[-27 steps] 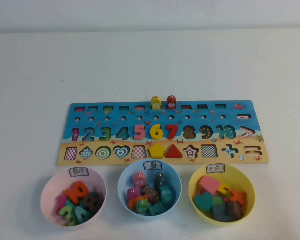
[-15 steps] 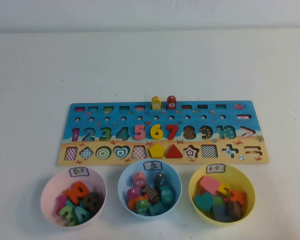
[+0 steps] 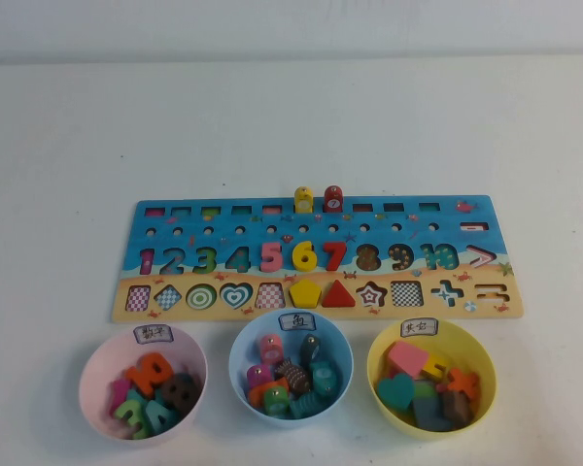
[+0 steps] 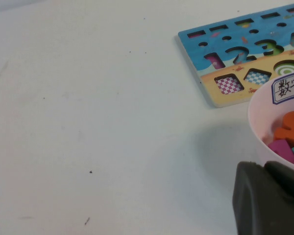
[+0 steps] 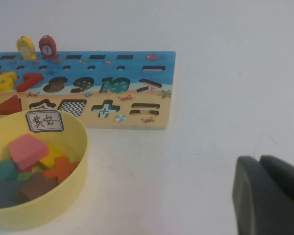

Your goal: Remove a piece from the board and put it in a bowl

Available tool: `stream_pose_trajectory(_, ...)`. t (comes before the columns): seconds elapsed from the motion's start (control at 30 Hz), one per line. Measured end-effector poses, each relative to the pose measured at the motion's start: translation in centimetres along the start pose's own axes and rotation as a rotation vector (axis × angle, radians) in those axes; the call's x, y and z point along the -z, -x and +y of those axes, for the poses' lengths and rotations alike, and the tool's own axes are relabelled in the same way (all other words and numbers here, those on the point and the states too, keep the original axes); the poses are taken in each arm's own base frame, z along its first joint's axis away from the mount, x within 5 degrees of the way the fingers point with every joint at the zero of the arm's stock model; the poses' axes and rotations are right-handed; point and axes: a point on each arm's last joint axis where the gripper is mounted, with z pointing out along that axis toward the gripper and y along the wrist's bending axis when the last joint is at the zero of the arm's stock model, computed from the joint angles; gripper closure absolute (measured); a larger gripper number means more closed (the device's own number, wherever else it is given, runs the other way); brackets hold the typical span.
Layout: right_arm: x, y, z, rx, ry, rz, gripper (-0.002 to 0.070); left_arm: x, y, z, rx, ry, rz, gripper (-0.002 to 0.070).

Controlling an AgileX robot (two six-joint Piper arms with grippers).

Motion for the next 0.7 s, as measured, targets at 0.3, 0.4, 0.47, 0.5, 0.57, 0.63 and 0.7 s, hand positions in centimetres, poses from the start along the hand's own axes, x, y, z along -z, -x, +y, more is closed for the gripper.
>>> stream_pose_trajectory(0.3,0.0,0.0,0.0,-0.006,0.002,0.0,0.0694,0.0,0.0,0.0,0.0,0.0,0.0,0.0678)
stream_pose_trajectory(0.4,0.0,0.0,0.0,-0.006,0.002,0.0,0.0694,0.0,0.0,0.0,0.0,0.0,0.0,0.0678)
stream_pose_trajectory(0.47,0.0,0.0,0.0,-0.008,0.003,-0.003,0.0694,0.0,0.0,0.0,0.0,0.0,0.0,0.0678)
stream_pose_trajectory(0.5,0.0,0.1,0.0,-0.013,0.003,-0.007,0.0694,0.0,0.0,0.0,0.0,0.0,0.0,0.0678)
stream_pose_trajectory(0.57,0.0,0.3,0.1,-0.034,0.006,-0.031,0.0694,0.0,0.0,0.0,0.0,0.0,0.0,0.0678)
stream_pose_trajectory(0.63,0.0,0.6,0.1,-0.07,0.01,-0.067,0.0694,0.0,0.0,0.0,0.0,0.0,0.0,0.0678)
stream_pose_trajectory(0.7,0.1,1.0,0.1,-0.117,0.014,-0.113,0.0694,0.0,0.0,0.0,0.0,0.0,0.0,0.0678)
